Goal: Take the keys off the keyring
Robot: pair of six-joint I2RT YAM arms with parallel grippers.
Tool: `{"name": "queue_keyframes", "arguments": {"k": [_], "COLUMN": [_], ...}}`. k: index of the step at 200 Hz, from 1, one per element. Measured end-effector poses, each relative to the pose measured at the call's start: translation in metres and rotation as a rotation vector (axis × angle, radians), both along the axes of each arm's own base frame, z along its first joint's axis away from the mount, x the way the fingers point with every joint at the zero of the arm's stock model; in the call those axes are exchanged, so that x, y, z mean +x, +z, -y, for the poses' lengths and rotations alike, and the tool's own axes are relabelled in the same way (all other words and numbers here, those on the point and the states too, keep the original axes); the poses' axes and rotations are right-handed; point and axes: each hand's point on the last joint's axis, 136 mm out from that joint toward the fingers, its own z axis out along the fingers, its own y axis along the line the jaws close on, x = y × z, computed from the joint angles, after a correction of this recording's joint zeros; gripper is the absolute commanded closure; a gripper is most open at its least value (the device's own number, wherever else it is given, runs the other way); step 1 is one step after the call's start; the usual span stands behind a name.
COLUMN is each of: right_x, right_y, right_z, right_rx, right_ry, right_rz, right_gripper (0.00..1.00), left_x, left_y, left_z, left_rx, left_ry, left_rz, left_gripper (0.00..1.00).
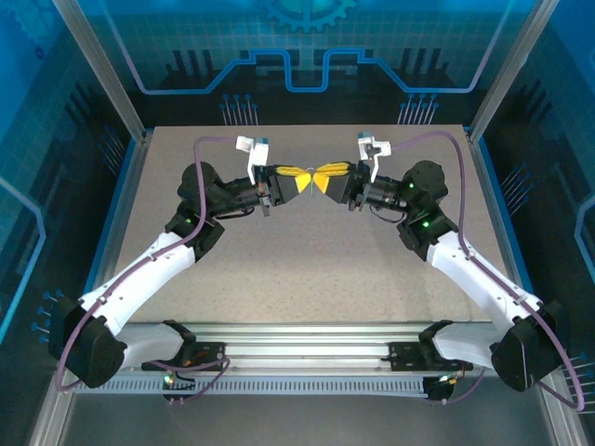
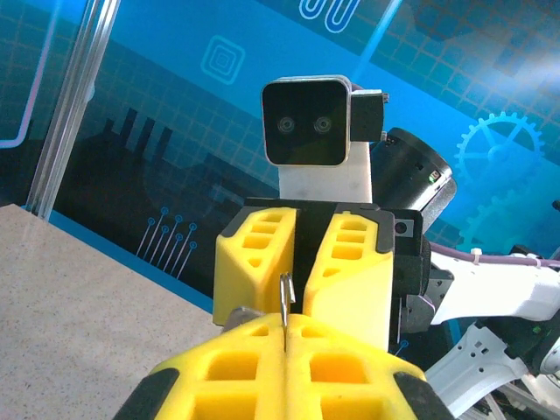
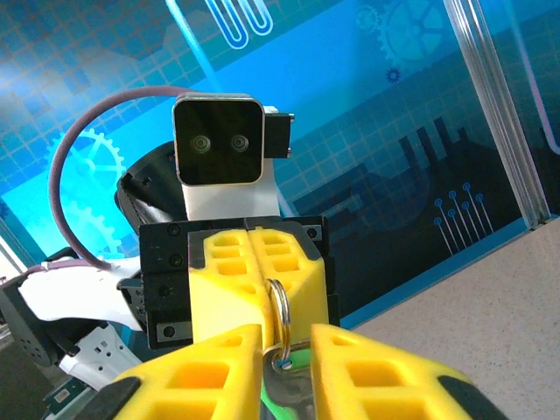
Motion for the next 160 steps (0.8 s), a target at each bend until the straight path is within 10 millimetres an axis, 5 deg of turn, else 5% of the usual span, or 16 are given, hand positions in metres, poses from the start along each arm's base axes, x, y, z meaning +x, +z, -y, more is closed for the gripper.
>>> {"name": "queue_keyframes", "arguments": {"k": [87,103,119,160], "right_x": [-0.001,0.000,0.001,0.002], "right_y": [0.010,0.010,0.009,0.011], "right_z": [-0.003,-0.004,-0.005,-0.004], "right_rx": [0.005,-0.011,-0.043,-0.208], "right_ry": [0.018,0.013,0.010,-0.019], "right_rz": [0.027,0.030,0.028,0.031], "right_gripper": [1.00,1.00,1.00,1.00], "left_x": [-0.001,0.000,0.001,0.007], "left_y": [0.005,0.005,0.002,-0.015], "left_z": [-0.001,-0.001,-0.002,-0.018], "left_rx": [-0.013,-0.013,-0.009,0.018], "left_ry": [0.002,0.003,0.011,0.074], "left_rz": [0.023,0.023,0.014,-0.048], "left_gripper": [1.00,0.75,0.63,0.60]}}
